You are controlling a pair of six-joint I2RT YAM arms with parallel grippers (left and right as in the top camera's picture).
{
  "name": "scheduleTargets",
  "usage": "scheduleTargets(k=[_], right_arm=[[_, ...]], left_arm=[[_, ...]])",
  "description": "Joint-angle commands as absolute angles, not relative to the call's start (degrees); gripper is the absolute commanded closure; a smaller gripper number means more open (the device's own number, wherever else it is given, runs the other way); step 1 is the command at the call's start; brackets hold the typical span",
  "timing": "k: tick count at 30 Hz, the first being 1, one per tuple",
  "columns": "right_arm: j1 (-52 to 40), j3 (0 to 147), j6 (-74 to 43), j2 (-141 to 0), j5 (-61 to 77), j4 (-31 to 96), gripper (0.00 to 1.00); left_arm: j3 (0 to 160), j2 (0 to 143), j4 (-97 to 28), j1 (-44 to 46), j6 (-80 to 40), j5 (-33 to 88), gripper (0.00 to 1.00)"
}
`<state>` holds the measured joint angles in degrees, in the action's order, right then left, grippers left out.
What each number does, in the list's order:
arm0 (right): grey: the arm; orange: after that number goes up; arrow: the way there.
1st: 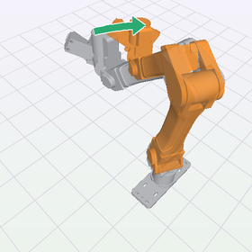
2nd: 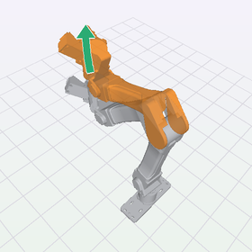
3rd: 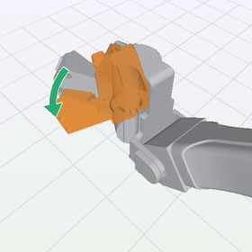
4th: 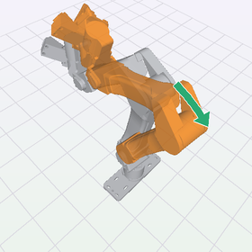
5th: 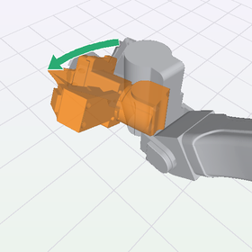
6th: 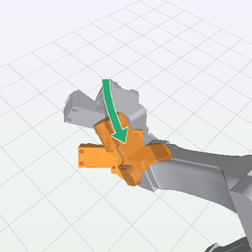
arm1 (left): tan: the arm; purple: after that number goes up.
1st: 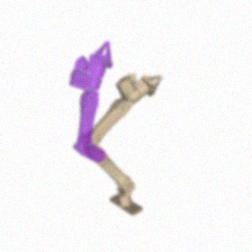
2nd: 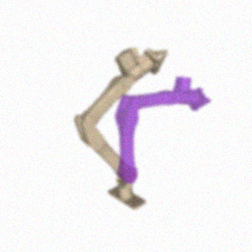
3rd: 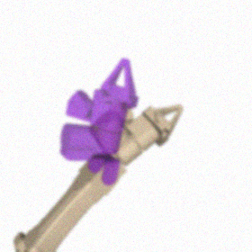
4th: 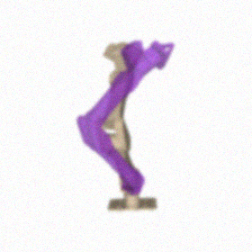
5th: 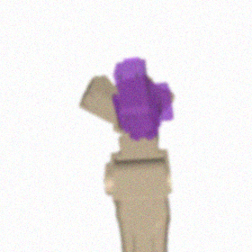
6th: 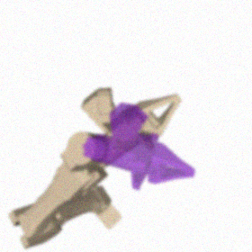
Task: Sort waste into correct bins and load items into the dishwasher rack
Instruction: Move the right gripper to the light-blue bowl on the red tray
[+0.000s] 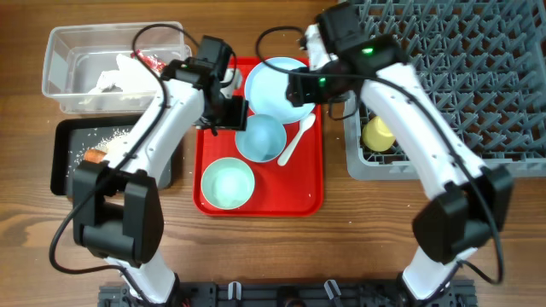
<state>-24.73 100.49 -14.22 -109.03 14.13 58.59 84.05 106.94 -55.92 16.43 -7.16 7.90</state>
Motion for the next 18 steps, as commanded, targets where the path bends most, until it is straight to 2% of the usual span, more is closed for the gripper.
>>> scheduleTargets(k=[1, 9, 18], right_arm=[[-26.9, 99.6, -16.7, -115.1, 13.3, 57.8, 0.36], [-27.5, 99.6, -14.9, -123.7, 13.3, 57.6, 0.60], [-27.7, 98.9, -12.9, -124.4, 13.3, 56.2, 0.65]], left_arm=[[83.5, 107.2, -55.7, 13.1, -13.5, 7.0, 0.37], [83.5, 107.2, -53.7, 8.5, -20.0, 7.0, 0.36], [83.5, 107.2, -52.9, 8.5, -20.0, 7.2, 0.35]])
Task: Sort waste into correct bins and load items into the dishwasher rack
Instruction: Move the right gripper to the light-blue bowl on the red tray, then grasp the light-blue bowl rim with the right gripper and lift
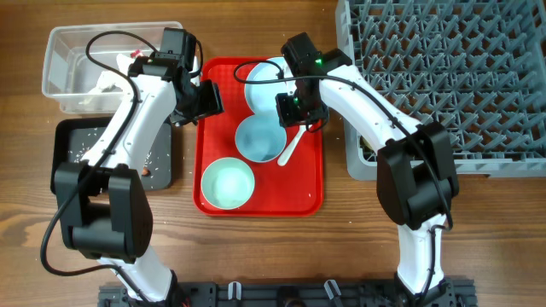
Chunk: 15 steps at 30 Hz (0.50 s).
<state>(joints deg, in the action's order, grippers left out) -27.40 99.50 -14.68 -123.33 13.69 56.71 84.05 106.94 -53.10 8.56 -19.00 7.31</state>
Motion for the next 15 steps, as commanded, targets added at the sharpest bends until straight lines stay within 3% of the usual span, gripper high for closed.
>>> scheduleTargets(k=[1, 15], right_arm=[[-27.8, 98.9, -12.0, -124.4, 13.3, 56.0, 0.65], [-29.7, 98.8, -7.6, -124.4, 13.3, 55.0, 0.66]], left_arm=[[83.5, 107.2, -52.9, 8.5, -20.0, 7.2, 0.34], [83.5, 107.2, -53.0, 8.5, -20.0, 7.2, 0.34]])
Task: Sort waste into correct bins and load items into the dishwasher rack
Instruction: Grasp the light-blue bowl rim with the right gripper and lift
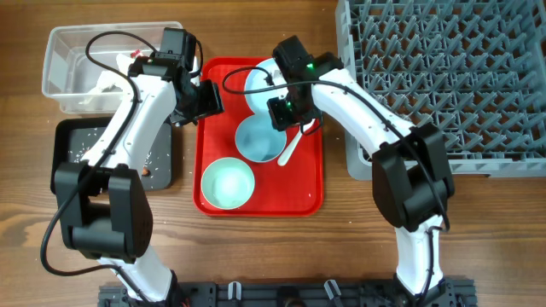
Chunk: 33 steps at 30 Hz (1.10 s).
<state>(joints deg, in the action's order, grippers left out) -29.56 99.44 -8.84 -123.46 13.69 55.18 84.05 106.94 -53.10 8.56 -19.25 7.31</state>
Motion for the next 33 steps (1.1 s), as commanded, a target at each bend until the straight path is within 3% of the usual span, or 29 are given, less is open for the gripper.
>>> scheduleTargets(k=[1, 10, 14, 16, 24, 27, 33], right_arm=[[-29.7, 98.8, -7.6, -124.4, 13.3, 55.1, 0.66], [-29.7, 96.7, -7.6, -124.4, 13.3, 54.6, 0.67], [-29.7, 96.7, -7.5, -124.4, 13.3, 54.7, 0.86], [-29.7, 96.7, -7.5, -124.4, 13.3, 54.7, 0.91], [-29.7, 95.6, -7.2, -124.4, 13.3, 54.9, 0.85], [-29.7, 94.8, -6.2, -124.4, 13.3, 55.0, 0.96], [-29.4, 95.7, -7.8, -123.7, 13.3, 54.9, 0.96]], left_arm=[[83.5, 107.2, -53.0, 8.5, -20.0, 7.2, 0.34], [83.5, 107.2, -53.0, 8.5, -20.0, 7.2, 0.34], [83.5, 107.2, -53.0, 8.5, -20.0, 7.2, 0.34], [83.5, 107.2, -53.0, 8.5, -20.0, 7.2, 0.34], [83.5, 107.2, -53.0, 8.5, -20.0, 7.2, 0.33], [83.5, 107.2, -53.0, 8.5, -20.0, 7.2, 0.33], [83.5, 107.2, -53.0, 8.5, -20.0, 7.2, 0.31]])
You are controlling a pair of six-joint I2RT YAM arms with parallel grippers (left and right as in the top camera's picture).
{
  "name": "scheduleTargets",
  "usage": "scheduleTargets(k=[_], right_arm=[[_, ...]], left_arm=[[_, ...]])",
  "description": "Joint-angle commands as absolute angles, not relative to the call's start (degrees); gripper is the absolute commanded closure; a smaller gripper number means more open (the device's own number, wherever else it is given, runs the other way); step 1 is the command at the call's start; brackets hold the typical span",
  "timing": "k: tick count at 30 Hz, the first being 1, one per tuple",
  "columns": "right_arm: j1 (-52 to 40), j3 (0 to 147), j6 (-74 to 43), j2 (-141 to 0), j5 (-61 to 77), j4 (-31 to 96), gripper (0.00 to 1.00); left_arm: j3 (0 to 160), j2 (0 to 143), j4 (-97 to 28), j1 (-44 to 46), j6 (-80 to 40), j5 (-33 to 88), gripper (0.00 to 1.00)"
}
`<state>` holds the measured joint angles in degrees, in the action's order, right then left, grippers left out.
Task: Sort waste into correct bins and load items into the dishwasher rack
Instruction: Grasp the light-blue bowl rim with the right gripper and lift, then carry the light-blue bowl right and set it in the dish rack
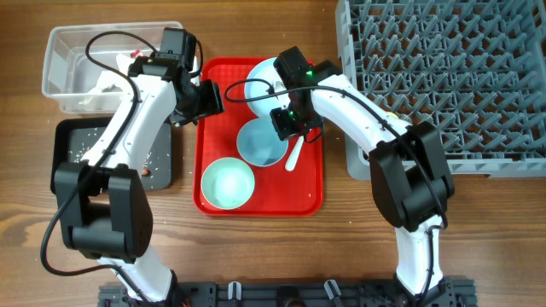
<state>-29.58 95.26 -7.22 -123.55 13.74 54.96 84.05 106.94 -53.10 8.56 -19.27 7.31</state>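
Note:
A red tray (311, 192) holds a large pale blue bowl (256, 85) at the back, a blue bowl (258, 147) in the middle and a mint bowl (227, 183) at the front left. A white spoon (294, 158) lies beside the blue bowl's right rim. My right gripper (293, 126) hangs over the spoon's handle end and that rim; its fingers are hidden under the wrist. My left gripper (207, 100) is at the tray's left edge, and its jaws cannot be made out. The grey dishwasher rack (444, 77) fills the right side.
A clear bin (64, 51) with paper waste stands at the back left. A black bin (72, 158) with food crumbs sits in front of it. The right arm crosses the rack's left front corner.
My right gripper has shifted slightly toward the front right, over the blue bowl's right rim. The spoon has turned to point more straight front. The left arm has not moved.
At first my left gripper was over the tray beside the blue bowl and my right arm reached in above the rack's corner. Then the left gripper stood at the tray's left edge and the right over the bowls. Now the right is at the spoon.

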Motion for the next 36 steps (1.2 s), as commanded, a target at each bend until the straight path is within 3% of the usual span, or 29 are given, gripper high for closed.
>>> scheduleTargets(k=[1, 8, 11, 13, 20, 27, 36], right_arm=[[-28.9, 96.3, -7.8, -123.0, 13.3, 55.2, 0.96], [-23.0, 104.9, -7.8, -112.2, 1.2, 60.3, 0.96], [-19.8, 107.0, -10.0, -106.0, -9.0, 61.3, 0.96], [-17.6, 107.0, -12.5, -101.9, -17.9, 60.3, 0.96], [-13.4, 106.3, -6.4, -100.7, -49.7, 46.9, 0.96], [-11.6, 106.3, 14.3, -110.8, -62.7, 30.0, 0.96], [-11.0, 106.3, 16.5, -117.6, -63.0, 29.1, 0.95]], left_arm=[[83.5, 107.2, -53.0, 8.5, -20.0, 7.2, 0.31], [83.5, 107.2, -52.7, 8.5, -20.0, 7.2, 0.23], [83.5, 107.2, -52.7, 8.5, -20.0, 7.2, 0.15], [83.5, 107.2, -52.6, 8.5, -20.0, 7.1, 0.07], [83.5, 107.2, -49.6, 8.4, -20.0, 6.5, 0.02], [86.3, 104.2, -49.0, 3.7, -20.5, 7.0, 0.01], [87.1, 100.2, -47.4, -7.1, -27.7, 7.7, 0.00]])
